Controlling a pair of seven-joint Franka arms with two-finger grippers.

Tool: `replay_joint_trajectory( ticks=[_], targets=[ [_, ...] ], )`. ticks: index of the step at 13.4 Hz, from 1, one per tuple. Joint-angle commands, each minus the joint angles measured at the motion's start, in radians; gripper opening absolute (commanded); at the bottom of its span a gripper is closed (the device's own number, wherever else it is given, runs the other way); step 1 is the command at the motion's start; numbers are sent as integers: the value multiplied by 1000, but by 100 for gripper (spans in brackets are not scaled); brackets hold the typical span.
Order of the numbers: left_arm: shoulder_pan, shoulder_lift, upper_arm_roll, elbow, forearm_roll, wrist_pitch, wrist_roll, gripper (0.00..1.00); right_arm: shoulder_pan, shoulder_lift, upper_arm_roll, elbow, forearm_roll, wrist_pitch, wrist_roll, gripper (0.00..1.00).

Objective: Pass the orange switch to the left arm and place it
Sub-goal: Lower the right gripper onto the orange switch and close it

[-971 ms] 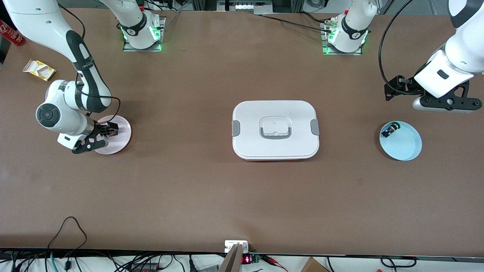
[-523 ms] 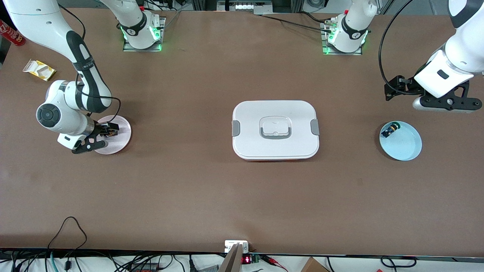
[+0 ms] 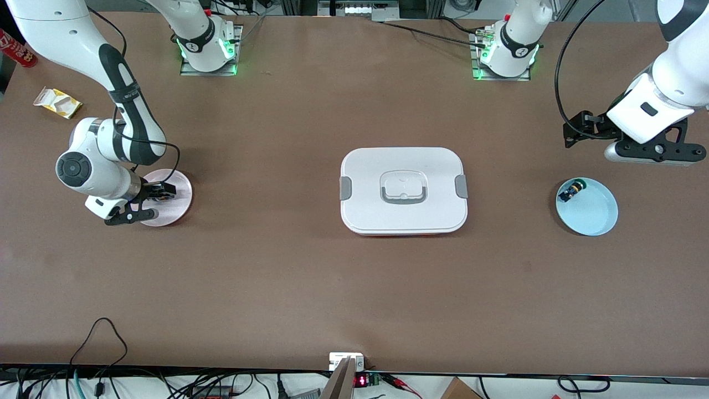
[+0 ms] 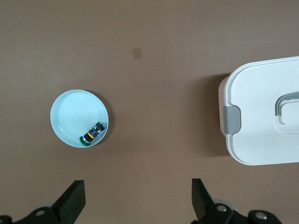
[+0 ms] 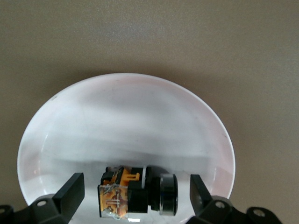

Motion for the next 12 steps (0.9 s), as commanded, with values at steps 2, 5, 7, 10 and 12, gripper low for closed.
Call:
replay_joint_trajectory(
  ticks=[2, 5, 7, 10, 12],
  targets=[
    [3, -9, 1, 10, -2, -18, -6, 100, -7, -11, 7, -10, 4, -8, -3, 100],
    [3, -9, 1, 10, -2, -17, -6, 100, -7, -6, 7, -25, 4, -5, -3, 100],
    [3, -9, 1, 10, -2, -18, -6, 100, -7, -3, 7, -26, 1, -6, -6, 100],
    [3, -9, 1, 8, -2, -17, -6, 100, -18, -5, 7, -40, 1, -6, -7, 97],
    [3, -9, 1, 10, -2, -17, -6, 100, -50, -5, 9, -40, 3, -6, -47, 49]
  ],
)
